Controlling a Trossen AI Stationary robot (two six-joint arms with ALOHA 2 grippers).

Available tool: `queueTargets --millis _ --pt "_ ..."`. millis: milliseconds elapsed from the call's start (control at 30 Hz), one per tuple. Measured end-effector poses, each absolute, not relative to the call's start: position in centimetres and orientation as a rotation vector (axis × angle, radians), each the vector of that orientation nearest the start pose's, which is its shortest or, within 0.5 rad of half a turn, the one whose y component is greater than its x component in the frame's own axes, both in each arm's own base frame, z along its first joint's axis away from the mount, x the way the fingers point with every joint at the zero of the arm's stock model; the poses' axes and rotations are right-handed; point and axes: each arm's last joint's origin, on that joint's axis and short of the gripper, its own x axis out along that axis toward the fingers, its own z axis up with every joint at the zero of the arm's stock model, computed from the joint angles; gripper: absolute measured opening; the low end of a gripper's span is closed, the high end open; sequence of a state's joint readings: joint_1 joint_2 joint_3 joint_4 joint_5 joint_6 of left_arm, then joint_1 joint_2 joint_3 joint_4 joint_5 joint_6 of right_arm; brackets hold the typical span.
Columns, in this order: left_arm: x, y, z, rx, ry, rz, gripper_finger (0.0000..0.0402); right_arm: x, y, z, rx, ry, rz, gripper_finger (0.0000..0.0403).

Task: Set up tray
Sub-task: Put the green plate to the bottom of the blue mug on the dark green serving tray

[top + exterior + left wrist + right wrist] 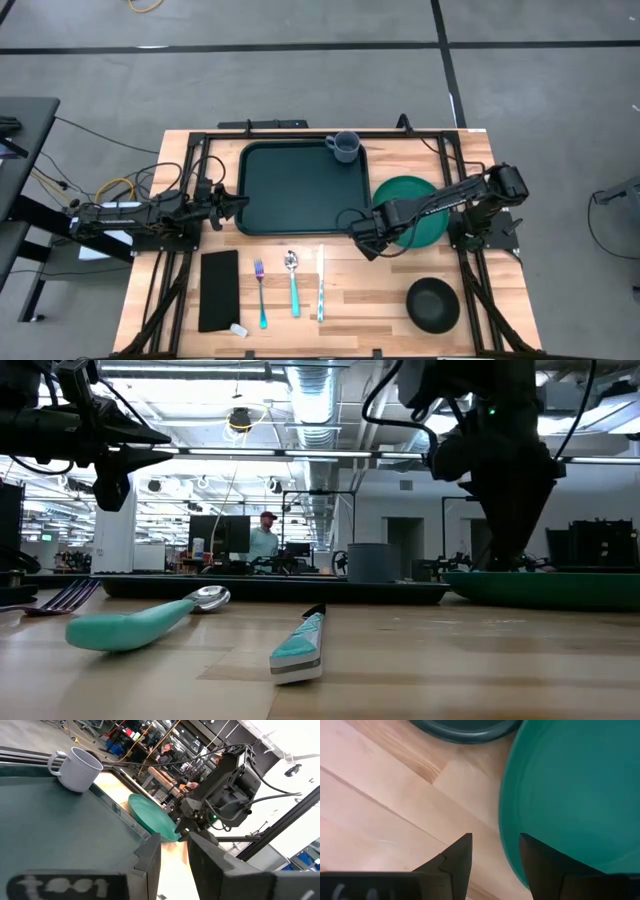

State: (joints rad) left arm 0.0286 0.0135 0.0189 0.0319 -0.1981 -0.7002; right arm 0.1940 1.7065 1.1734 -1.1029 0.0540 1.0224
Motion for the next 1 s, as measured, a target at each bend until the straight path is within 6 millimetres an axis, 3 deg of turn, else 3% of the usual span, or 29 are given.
queueTargets --millis 567,1000 --pt "9.7 0.8 17.2 -0.702 -0.115 0.203 0.0084 28.9 3.7 18.1 0.54 1.51 -0.626 0.0151" --pt "9.8 0.8 17.1 -0.7 -0.101 0.207 0.0084 30.2 2.7 15.5 0.533 1.57 -0.614 0.0096"
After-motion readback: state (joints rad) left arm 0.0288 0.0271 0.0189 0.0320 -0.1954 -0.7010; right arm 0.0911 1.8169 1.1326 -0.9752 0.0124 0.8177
